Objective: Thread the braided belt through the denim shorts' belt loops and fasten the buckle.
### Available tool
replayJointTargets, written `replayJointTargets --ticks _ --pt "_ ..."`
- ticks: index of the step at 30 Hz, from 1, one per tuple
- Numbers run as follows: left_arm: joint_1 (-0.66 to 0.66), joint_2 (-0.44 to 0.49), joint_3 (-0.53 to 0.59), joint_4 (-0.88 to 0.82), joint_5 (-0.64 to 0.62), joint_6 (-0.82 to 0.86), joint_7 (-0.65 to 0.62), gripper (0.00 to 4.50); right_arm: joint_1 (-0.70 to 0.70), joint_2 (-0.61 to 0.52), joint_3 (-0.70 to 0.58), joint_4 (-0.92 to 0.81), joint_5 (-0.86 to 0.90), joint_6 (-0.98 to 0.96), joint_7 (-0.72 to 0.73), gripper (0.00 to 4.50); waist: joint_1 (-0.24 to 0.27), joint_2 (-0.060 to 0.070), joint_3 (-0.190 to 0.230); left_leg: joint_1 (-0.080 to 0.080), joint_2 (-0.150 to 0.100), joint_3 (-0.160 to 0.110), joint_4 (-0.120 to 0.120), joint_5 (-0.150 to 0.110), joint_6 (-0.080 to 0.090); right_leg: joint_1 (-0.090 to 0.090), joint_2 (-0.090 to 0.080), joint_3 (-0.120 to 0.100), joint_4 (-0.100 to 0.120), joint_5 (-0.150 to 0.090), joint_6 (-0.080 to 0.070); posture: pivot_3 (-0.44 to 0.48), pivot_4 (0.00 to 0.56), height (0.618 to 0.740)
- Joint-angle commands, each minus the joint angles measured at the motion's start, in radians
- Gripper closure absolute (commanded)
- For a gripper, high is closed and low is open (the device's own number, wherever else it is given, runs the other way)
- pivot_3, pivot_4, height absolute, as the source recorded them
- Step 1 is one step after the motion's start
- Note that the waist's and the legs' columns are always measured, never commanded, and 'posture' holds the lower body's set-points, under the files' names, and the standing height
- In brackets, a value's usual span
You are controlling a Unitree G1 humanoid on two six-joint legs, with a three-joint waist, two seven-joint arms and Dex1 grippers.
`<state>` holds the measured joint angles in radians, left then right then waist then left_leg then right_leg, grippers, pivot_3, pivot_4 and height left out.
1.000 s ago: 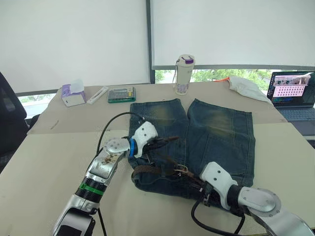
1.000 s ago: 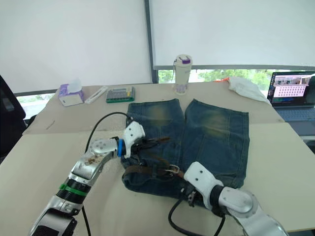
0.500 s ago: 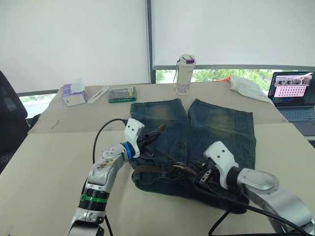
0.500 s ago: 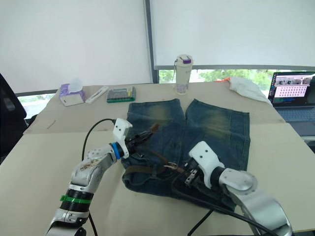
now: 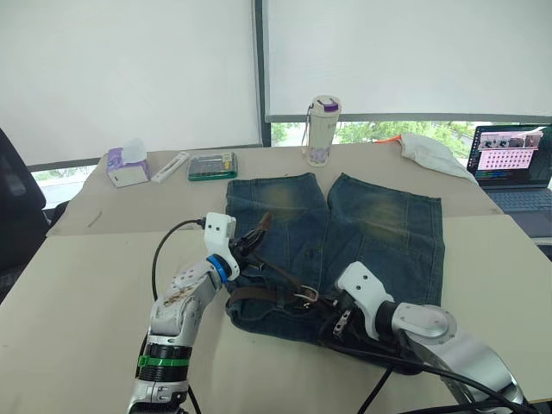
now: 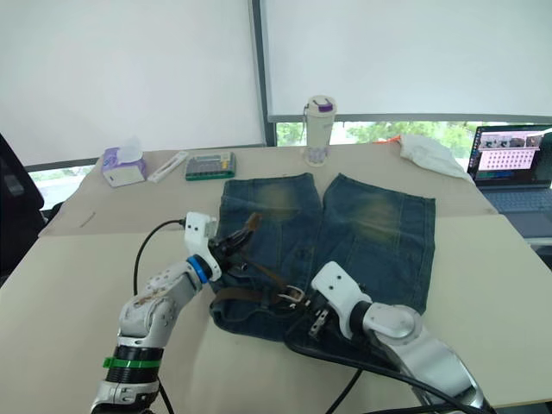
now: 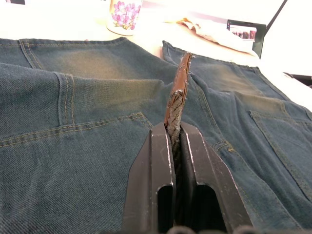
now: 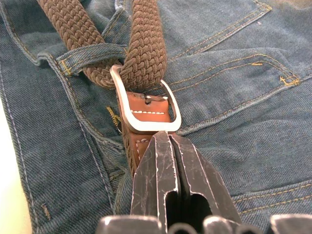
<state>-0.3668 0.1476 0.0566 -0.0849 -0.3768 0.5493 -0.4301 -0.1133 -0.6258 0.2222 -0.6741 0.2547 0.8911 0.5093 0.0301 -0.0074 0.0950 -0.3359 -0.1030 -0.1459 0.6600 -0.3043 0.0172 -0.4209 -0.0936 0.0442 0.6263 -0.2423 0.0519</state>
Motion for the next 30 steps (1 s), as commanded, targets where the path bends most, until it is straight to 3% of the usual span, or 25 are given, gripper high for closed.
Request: replayJointTargets --ticks 1,6,30 --pt "0.011 -0.004 -0.003 -0.055 -0.014 -0.002 0.011 4.50 -0.032 0.009 -0.007 -0.011 0.005 -0.027 0.012 4.47 -0.004 0.000 0.000 0.000 0.000 0.000 0.000 0.000 0.000 0.000 0.000 0.000 0.000 0.000 0.000 0.000 0.150 0.740" --pt "0.014 -0.006 -0.015 -0.062 -0.019 0.001 0.016 4.50 -0.042 0.008 -0.040 -0.025 0.030 -0.014 0.030 4.47 -0.002 0.000 0.000 0.000 0.000 0.000 0.000 0.000 0.000 0.000 0.000 0.000 0.000 0.000 0.000 0.000 0.150 0.740" --pt "0.015 -0.003 -0.015 -0.075 -0.045 0.020 0.042 4.50 -0.114 0.027 0.081 0.080 -0.027 -0.070 0.080 4.47 -0.007 0.000 0.000 0.000 0.000 0.000 0.000 0.000 0.000 0.000 0.000 0.000 0.000 0.000 0.000 0.000 0.150 0.740"
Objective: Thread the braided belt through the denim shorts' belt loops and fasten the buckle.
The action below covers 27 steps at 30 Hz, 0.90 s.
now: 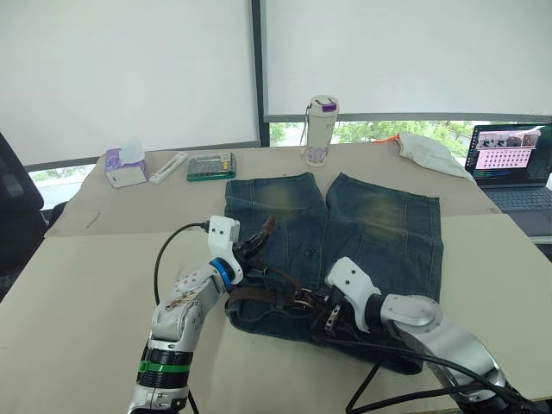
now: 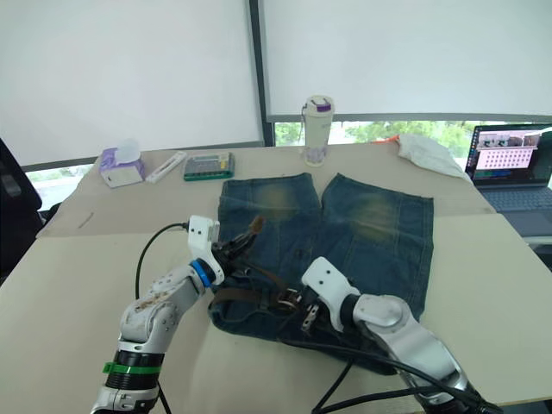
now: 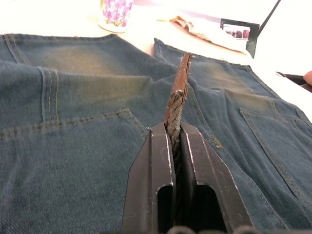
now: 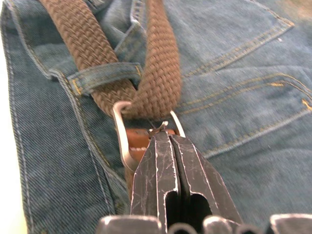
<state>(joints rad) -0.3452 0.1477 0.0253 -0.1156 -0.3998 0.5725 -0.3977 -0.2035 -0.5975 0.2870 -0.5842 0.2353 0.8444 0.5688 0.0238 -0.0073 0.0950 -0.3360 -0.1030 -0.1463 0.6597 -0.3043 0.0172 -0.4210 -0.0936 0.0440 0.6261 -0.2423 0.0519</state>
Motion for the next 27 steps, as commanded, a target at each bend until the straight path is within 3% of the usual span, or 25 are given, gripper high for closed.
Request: replayJointTargets --ticks 1,27 --pt "-0.007 -0.005 0.018 -0.044 -0.021 -0.002 0.013 4.50 -0.028 -0.003 0.024 -0.007 -0.009 -0.025 0.022 4.47 0.000 0.000 0.000 0.000 0.000 0.000 0.000 0.000 0.000 0.000 0.000 0.000 0.000 0.000 0.000 0.000 0.150 0.740" --pt "-0.021 -0.035 0.133 -0.006 -0.089 0.037 0.159 4.50 -0.026 -0.003 0.123 0.131 -0.095 -0.099 0.061 4.47 -0.010 0.000 0.000 0.001 0.000 0.000 0.000 0.000 0.000 0.001 0.000 0.000 0.000 0.000 0.000 0.000 0.150 0.740"
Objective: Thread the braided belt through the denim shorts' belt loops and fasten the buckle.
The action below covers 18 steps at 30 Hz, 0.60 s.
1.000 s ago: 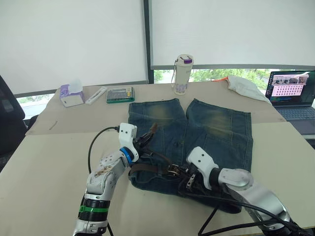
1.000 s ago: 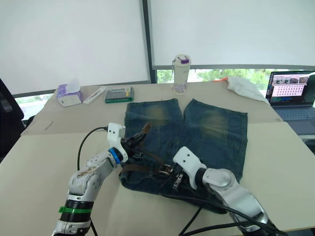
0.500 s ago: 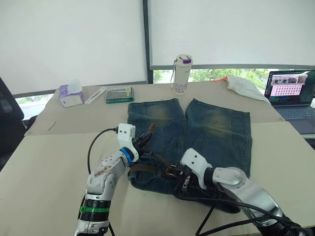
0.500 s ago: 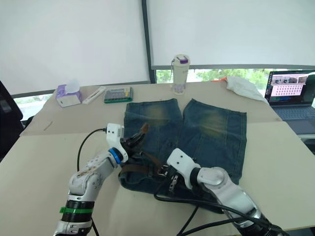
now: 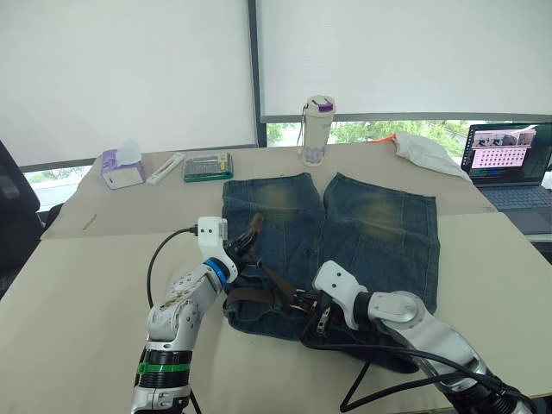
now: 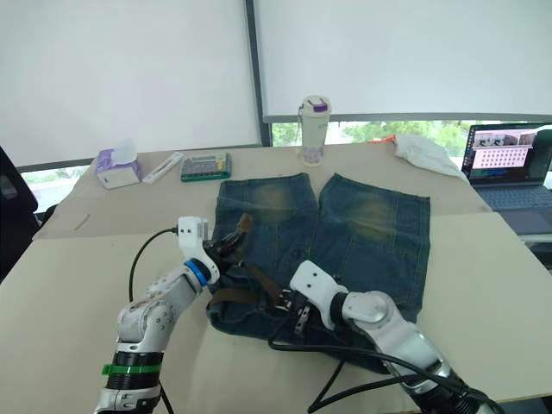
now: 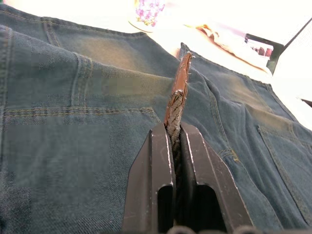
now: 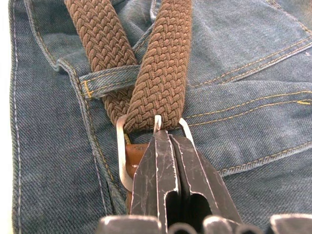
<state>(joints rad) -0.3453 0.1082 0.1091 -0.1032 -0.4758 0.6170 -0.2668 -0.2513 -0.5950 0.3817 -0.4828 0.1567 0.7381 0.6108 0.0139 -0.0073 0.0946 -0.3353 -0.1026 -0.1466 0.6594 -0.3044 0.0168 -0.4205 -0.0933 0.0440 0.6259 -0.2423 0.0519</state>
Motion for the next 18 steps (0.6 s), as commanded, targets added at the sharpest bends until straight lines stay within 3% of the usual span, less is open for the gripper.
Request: replayJointTargets --ticks 1,18 --pt "-0.021 0.002 0.052 -0.017 -0.016 -0.004 0.034 4.50 0.022 -0.007 0.032 0.028 -0.014 0.002 0.025 4.47 -0.001 0.000 0.000 0.000 0.000 0.000 0.000 0.000 0.000 0.000 0.000 0.000 0.000 0.000 0.000 0.000 0.150 0.740" --pt "-0.033 0.011 0.061 -0.015 -0.038 0.007 0.061 4.50 0.023 -0.018 0.059 0.050 -0.050 -0.010 0.073 4.47 -0.001 0.000 0.000 0.000 0.000 0.000 0.000 0.000 0.000 0.000 0.000 0.000 0.000 0.000 0.000 0.000 0.150 0.740"
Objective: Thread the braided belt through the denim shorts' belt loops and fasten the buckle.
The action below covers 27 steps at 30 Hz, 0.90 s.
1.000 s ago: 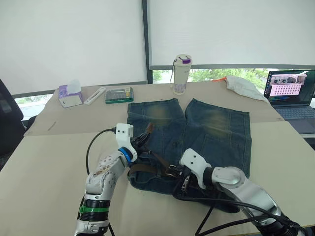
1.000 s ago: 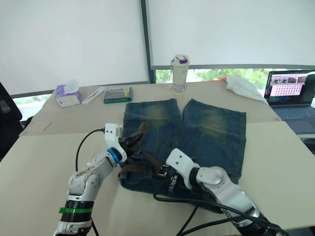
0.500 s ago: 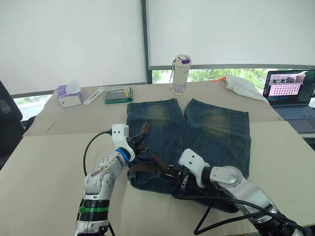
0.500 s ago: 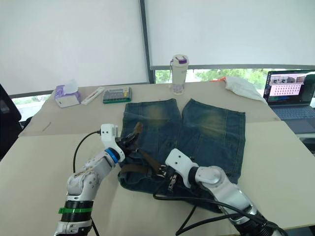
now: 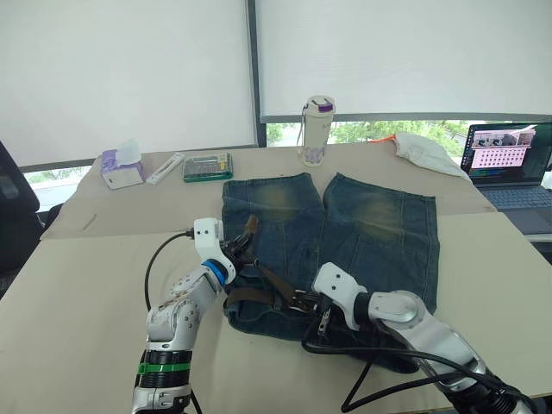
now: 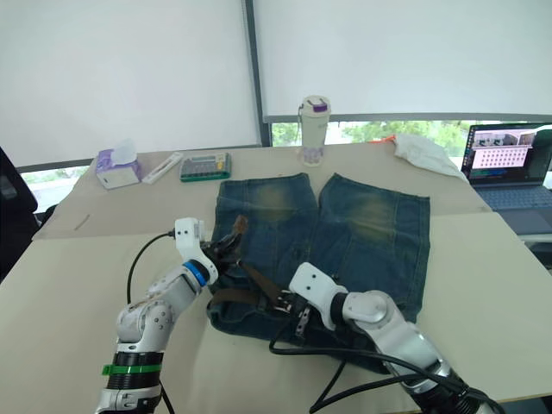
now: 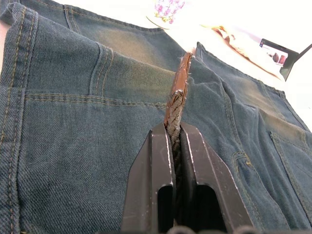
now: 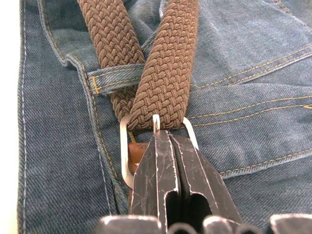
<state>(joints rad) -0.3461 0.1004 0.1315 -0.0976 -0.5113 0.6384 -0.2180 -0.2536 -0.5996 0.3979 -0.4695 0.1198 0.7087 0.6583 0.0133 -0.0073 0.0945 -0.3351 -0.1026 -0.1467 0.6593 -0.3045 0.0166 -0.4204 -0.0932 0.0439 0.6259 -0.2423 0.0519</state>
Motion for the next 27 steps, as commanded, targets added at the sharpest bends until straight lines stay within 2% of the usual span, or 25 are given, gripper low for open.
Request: replayJointTargets --ticks 1,27 --pt "-0.033 0.019 0.040 -0.019 -0.004 -0.015 0.015 4.50 0.025 -0.013 0.043 0.037 -0.015 0.019 0.027 4.47 0.000 0.000 0.000 0.000 0.000 0.000 0.000 0.000 0.000 0.000 0.000 0.000 0.000 0.000 0.000 0.000 0.150 0.740" --pt "-0.057 0.020 0.066 0.005 -0.014 -0.026 0.028 4.50 0.033 -0.014 0.042 0.031 -0.033 -0.007 0.044 4.47 -0.001 0.000 0.000 0.000 0.000 0.000 0.000 0.000 0.000 0.000 0.000 0.000 0.000 0.000 0.000 0.000 0.150 0.740"
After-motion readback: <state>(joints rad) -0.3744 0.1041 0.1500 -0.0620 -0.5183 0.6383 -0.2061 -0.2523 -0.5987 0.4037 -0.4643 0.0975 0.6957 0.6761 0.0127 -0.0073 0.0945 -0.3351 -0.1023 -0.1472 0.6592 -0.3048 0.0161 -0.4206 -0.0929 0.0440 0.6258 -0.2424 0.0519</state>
